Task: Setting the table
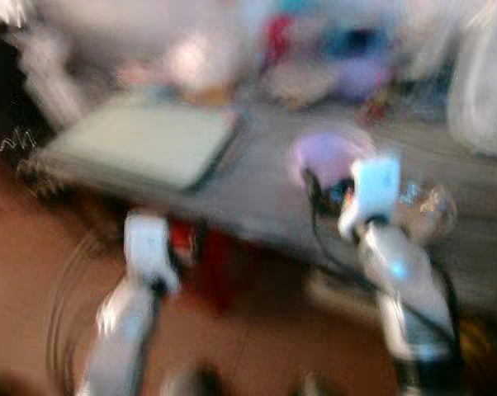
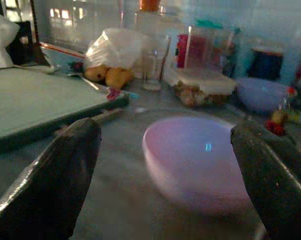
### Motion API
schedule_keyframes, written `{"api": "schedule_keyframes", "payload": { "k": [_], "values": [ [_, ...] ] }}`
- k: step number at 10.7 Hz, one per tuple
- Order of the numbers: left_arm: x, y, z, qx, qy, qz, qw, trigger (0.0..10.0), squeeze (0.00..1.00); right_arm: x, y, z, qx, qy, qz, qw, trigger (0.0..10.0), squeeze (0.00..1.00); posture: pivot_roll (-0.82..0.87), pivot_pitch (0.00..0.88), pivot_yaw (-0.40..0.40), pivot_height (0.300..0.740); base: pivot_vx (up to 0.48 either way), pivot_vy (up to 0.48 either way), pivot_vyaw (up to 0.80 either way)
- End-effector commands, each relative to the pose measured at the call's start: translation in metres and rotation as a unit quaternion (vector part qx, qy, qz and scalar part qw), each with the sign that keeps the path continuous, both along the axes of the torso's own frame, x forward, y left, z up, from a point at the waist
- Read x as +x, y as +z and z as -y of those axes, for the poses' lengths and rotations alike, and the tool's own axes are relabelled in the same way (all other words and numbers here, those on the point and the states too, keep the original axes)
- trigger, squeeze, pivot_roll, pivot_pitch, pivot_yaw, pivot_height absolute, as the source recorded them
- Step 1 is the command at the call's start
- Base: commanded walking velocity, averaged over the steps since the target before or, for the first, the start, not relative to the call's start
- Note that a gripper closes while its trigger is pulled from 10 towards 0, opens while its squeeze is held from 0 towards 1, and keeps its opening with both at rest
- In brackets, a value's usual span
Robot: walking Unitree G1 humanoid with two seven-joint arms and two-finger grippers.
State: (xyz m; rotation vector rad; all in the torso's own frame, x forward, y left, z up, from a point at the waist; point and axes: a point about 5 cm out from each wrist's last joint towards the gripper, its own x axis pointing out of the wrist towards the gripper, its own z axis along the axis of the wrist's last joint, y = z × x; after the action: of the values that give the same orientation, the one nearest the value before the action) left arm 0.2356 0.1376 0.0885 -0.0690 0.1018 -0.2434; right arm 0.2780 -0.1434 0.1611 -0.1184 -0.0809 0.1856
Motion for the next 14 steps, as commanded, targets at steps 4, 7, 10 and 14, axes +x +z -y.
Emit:
{"api": "schedule_keyframes", "payload": {
  "k": [4,7,10,14],
  "values": [
    [0.006,0.008,-0.005,0.013,0.002,0.016,1.0,10.0,0.0,-0.005,-0.01,0.001,0.008,-0.014,0.012,1.0,10.0,0.0,-0.02,0.0,0.075,0.74,-0.292,0.0,0.0],
    [0.002,0.007,-0.002,0.01,-0.001,0.013,1.0,10.0,0.0,-0.003,-0.013,-0.002,0.012,-0.015,0.015,1.0,10.0,0.0,-0.01,0.0,0.075,0.74,-0.29,0.0,0.0],
    [0.003,0.013,0.0,0.008,-0.012,0.033,0.999,10.0,0.0,-0.002,-0.021,0.002,0.018,-0.028,-0.008,0.999,10.0,0.0,-0.02,0.0,0.069,0.74,0.0,0.0,-0.65],
    [-0.004,0.009,0.004,-0.025,-0.028,0.019,0.999,10.0,0.0,-0.004,-0.027,0.001,0.011,-0.01,-0.022,1.0,10.0,0.0,-0.01,0.0,0.054,0.74,0.0,-0.414,-0.76]
  ]
}}
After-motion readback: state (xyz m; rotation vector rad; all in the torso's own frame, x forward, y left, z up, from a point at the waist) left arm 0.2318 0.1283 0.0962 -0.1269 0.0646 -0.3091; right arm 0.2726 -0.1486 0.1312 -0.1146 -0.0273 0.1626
